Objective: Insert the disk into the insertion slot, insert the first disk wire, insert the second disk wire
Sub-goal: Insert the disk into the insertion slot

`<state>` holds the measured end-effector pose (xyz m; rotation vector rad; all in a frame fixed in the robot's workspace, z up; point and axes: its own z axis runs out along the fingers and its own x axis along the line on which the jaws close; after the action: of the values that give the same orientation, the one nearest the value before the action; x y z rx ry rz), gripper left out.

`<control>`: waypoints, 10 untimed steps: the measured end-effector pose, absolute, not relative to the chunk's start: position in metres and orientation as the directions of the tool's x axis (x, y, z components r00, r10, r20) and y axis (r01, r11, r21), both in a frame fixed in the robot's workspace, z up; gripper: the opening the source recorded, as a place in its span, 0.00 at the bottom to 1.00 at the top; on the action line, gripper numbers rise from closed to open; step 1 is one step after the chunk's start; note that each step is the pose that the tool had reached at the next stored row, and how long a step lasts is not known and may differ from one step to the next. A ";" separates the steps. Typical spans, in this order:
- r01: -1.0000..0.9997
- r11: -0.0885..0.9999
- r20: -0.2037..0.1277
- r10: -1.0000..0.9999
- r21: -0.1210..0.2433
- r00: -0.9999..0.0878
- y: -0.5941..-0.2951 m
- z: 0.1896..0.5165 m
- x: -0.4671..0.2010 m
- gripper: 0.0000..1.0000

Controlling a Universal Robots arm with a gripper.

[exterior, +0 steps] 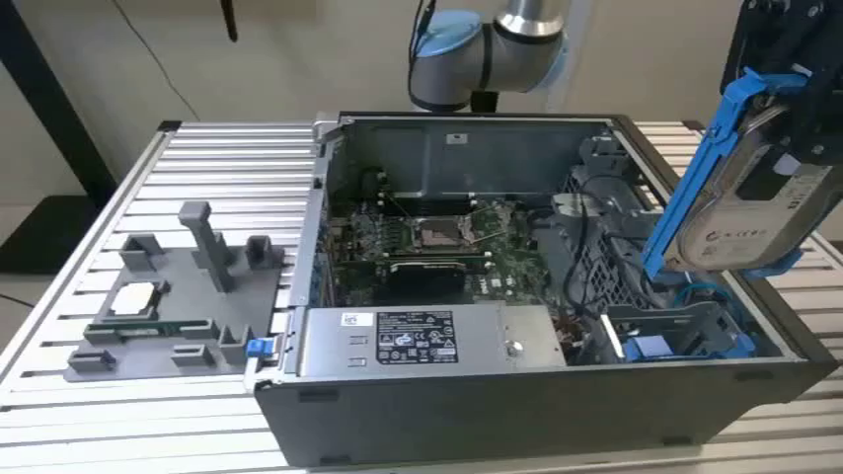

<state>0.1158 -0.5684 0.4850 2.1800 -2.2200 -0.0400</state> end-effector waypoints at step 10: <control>-0.999 0.018 0.003 -1.000 0.039 -0.018 -0.568 0.485 0.116 0.00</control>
<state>0.1158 -0.5683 0.4846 2.1802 -2.2200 -0.0402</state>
